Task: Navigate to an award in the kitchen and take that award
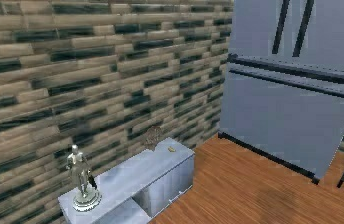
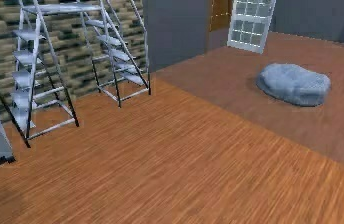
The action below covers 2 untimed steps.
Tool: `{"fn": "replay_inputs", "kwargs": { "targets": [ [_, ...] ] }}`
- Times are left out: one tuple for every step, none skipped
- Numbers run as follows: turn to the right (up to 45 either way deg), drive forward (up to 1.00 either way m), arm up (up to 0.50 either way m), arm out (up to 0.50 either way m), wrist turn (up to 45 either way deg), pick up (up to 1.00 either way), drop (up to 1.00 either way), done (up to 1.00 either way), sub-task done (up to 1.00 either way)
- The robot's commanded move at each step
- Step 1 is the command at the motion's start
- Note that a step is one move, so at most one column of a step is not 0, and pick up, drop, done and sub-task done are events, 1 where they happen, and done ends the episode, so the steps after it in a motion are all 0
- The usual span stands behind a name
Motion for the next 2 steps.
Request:
{"fn": "replay_inputs", "kwargs": {
  "targets": [
    [-12.0,0.0,0.0,0.0,0.0,0.0,0.0,0.0,0.0],
    [0.0,0.2,0.0,0.0,0.0,0.0,0.0,0.0,0.0]
  ]
}}
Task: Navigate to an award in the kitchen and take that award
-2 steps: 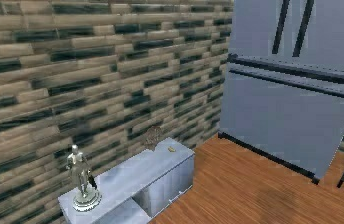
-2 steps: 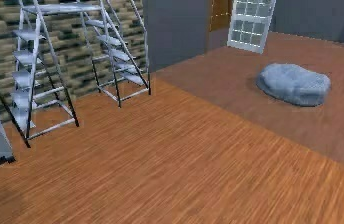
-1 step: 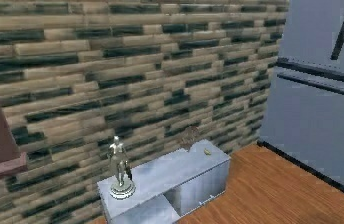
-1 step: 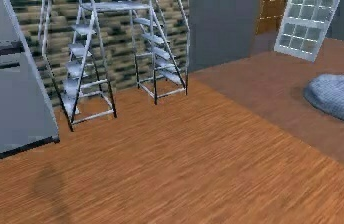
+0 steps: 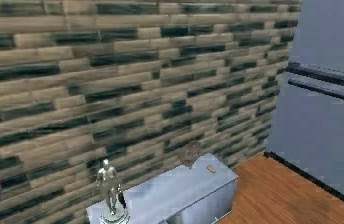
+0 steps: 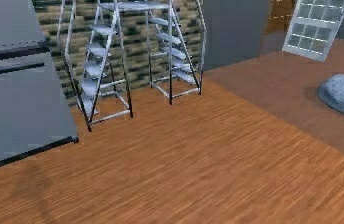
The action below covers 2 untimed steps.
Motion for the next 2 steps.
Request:
{"fn": "replay_inputs", "kwargs": {
  "targets": [
    [-45.0,0.0,0.0,0.0,0.0,0.0,0.0,0.0,0.0],
    [-33.0,0.0,0.0,0.0,0.0,0.0,0.0,0.0,0.0]
  ]
}}
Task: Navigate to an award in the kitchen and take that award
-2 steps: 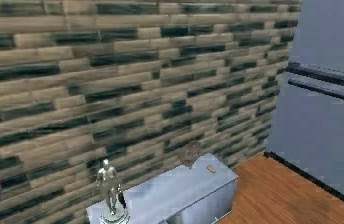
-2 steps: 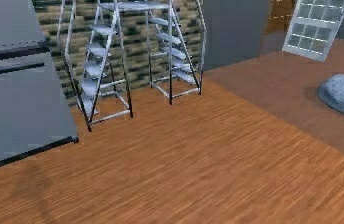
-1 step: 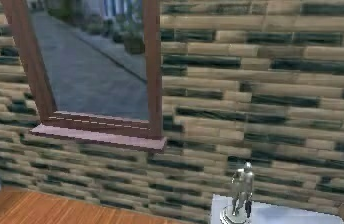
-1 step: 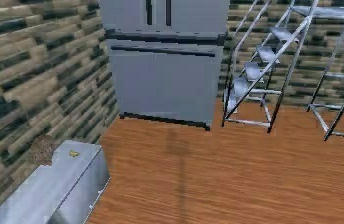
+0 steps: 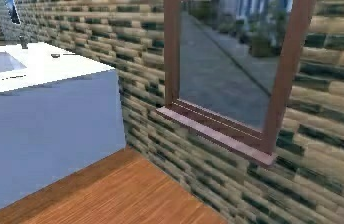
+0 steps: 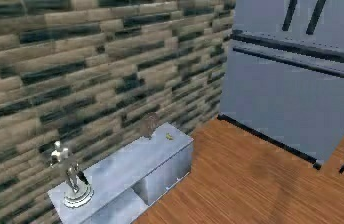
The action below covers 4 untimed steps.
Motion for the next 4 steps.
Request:
{"fn": "replay_inputs", "kwargs": {
  "targets": [
    [45.0,0.0,0.0,0.0,0.0,0.0,0.0,0.0,0.0],
    [45.0,0.0,0.0,0.0,0.0,0.0,0.0,0.0,0.0],
    [15.0,0.0,0.0,0.0,0.0,0.0,0.0,0.0,0.0],
    [0.0,0.65,0.0,0.0,0.0,0.0,0.0,0.0,0.0]
  ]
}}
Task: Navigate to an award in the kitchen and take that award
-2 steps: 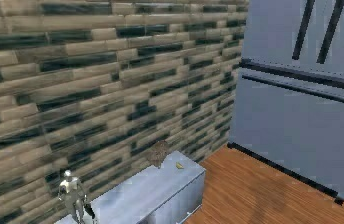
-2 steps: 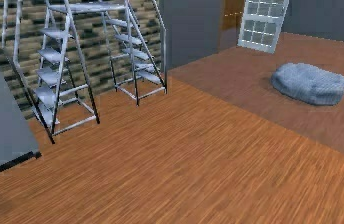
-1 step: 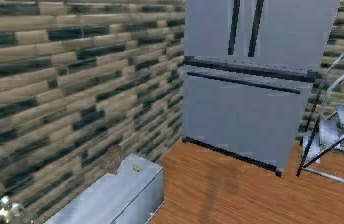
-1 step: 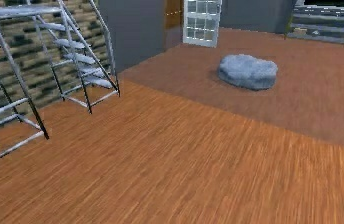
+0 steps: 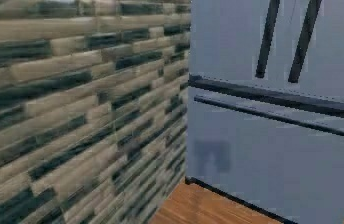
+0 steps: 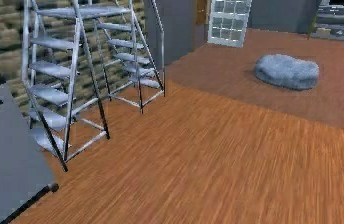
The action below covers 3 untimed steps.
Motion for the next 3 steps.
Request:
{"fn": "replay_inputs", "kwargs": {
  "targets": [
    [-45.0,0.0,0.0,0.0,0.0,0.0,0.0,0.0,0.0],
    [-45.0,0.0,0.0,0.0,0.0,0.0,0.0,0.0,0.0],
    [-33.0,0.0,0.0,0.0,0.0,0.0,0.0,0.0,0.0]
  ]
}}
